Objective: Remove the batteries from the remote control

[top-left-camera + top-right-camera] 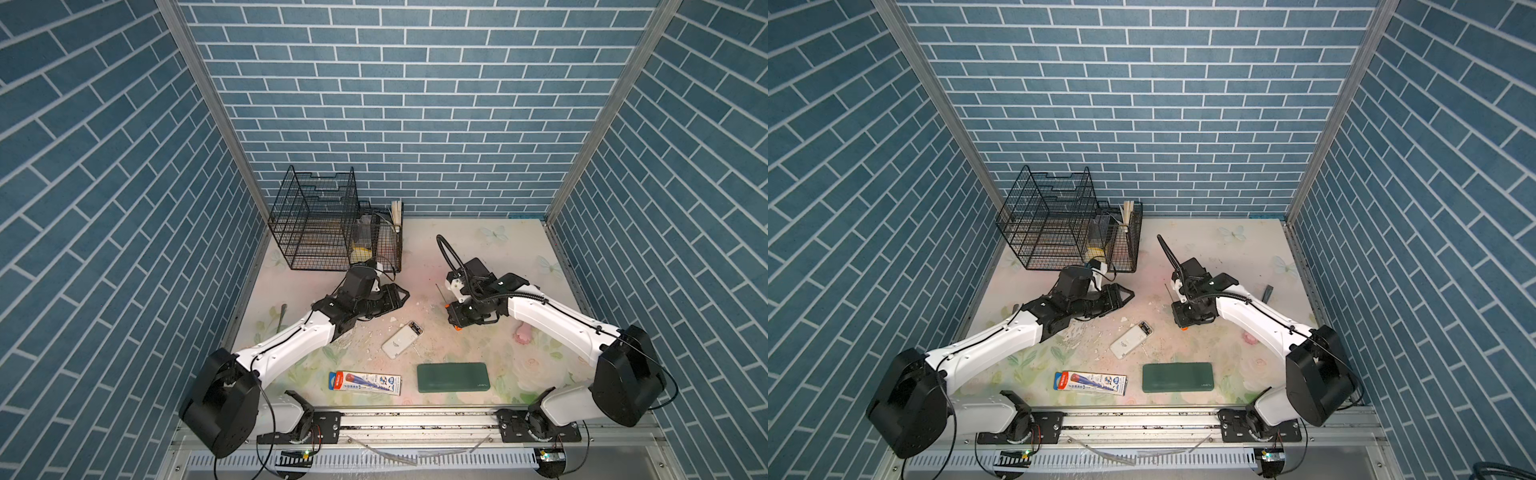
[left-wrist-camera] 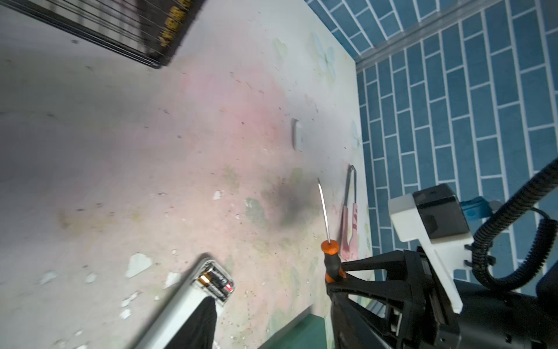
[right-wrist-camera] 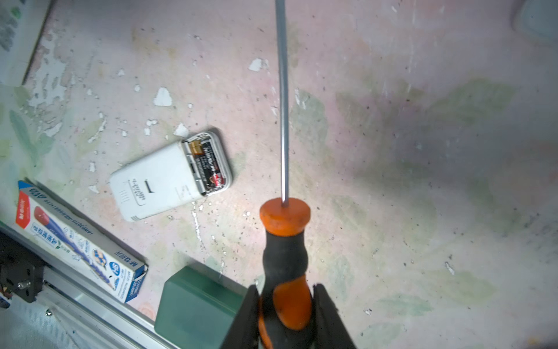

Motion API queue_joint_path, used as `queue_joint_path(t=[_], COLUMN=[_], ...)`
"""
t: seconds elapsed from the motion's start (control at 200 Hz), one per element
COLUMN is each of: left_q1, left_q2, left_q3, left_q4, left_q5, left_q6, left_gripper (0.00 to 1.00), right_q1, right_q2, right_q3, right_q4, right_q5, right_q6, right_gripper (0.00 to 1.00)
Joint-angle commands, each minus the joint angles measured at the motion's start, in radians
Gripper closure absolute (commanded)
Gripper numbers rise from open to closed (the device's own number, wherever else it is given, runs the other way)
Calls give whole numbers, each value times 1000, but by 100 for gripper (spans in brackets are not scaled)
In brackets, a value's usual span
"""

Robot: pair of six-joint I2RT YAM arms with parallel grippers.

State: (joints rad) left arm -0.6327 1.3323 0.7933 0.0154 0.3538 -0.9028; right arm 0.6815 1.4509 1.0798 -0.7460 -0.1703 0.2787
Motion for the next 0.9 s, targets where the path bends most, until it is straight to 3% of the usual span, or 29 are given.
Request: queue_joint_path(t=[0.0, 0.49, 0.895], left_q1=[-42, -130, -144], left_q2=[51, 290, 338], left_q3=[30, 142, 146], left_q4=[109, 339, 388], left_q5=[19, 54, 71], left_q6=[-28, -92, -135], left_gripper=[39, 43, 58], right_q1=[26, 52, 51], right_q2=[-24, -66, -34], right_q3=[61, 80, 94], right_q4=[-52, -15, 54], right_q5=[9, -23, -12], right_q6=[-49, 2, 14], right_gripper=[97, 98, 100])
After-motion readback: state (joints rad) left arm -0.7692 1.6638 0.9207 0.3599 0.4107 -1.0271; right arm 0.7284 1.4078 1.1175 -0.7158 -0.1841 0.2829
